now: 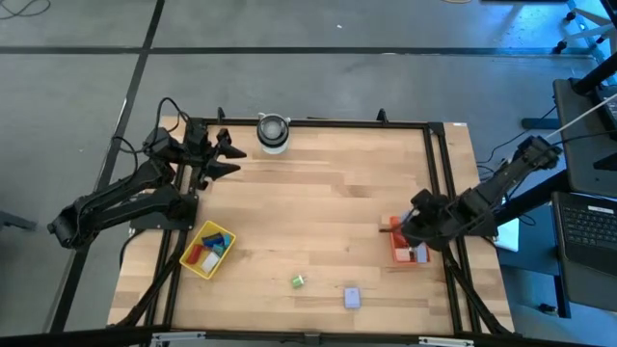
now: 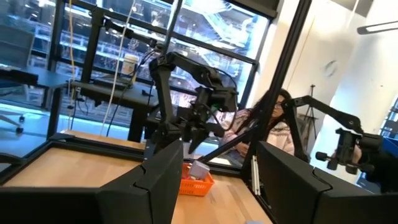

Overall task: Pick & Place Office items
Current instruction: Put the top white charger adapter into the orange basket, then put the white charger adapter into the orange basket

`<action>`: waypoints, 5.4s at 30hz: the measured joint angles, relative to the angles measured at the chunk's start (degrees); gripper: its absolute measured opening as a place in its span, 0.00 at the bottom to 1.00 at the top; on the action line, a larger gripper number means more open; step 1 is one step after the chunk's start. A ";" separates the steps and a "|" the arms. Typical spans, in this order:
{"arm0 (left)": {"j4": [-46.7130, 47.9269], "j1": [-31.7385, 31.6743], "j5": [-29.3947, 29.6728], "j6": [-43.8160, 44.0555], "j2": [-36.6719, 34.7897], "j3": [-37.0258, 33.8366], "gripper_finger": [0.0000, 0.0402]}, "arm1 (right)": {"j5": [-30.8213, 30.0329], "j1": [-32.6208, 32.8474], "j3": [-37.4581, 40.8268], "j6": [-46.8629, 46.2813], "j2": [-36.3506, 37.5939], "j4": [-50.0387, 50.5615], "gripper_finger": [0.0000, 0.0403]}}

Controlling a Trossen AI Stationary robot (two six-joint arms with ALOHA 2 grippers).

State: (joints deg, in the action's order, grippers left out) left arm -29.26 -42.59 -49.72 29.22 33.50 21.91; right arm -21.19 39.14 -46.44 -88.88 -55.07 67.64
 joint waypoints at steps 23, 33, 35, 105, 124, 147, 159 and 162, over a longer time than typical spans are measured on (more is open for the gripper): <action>-0.04 0.00 0.64 -1.99 0.13 0.00 0.50 | 3.65 2.55 10.94 -7.94 -5.76 -15.02 0.29; -0.02 -0.01 0.60 -2.22 0.19 0.00 0.50 | 2.84 2.24 10.94 -8.04 -6.29 -15.13 0.39; 0.00 0.00 0.57 -2.14 0.19 0.00 0.50 | 2.80 2.09 10.94 -8.04 -6.29 -15.10 0.52; 0.26 0.00 -5.90 4.39 0.24 0.00 0.50 | 15.92 -0.74 -50.48 -15.76 -52.36 -4.72 0.62; 1.27 0.00 -5.82 4.39 0.24 0.00 0.50 | 17.27 1.31 -50.42 -22.81 -64.40 -11.06 0.62; 1.13 2.97 -9.78 7.64 -0.05 0.00 0.50 | 20.50 1.73 -50.35 -30.02 -70.91 -13.24 0.74; 0.78 5.06 -9.52 6.86 -0.05 0.00 0.50 | 20.80 -0.09 -50.37 -26.23 -72.43 -12.48 0.73; 0.77 5.05 -9.50 6.86 -0.05 0.00 0.50 | 20.14 -0.37 -50.39 -26.33 -72.43 -12.04 0.71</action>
State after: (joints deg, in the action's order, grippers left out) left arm -28.49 -37.54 -59.22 36.07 33.45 21.91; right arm -1.05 38.77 -96.84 -115.22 -127.50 55.60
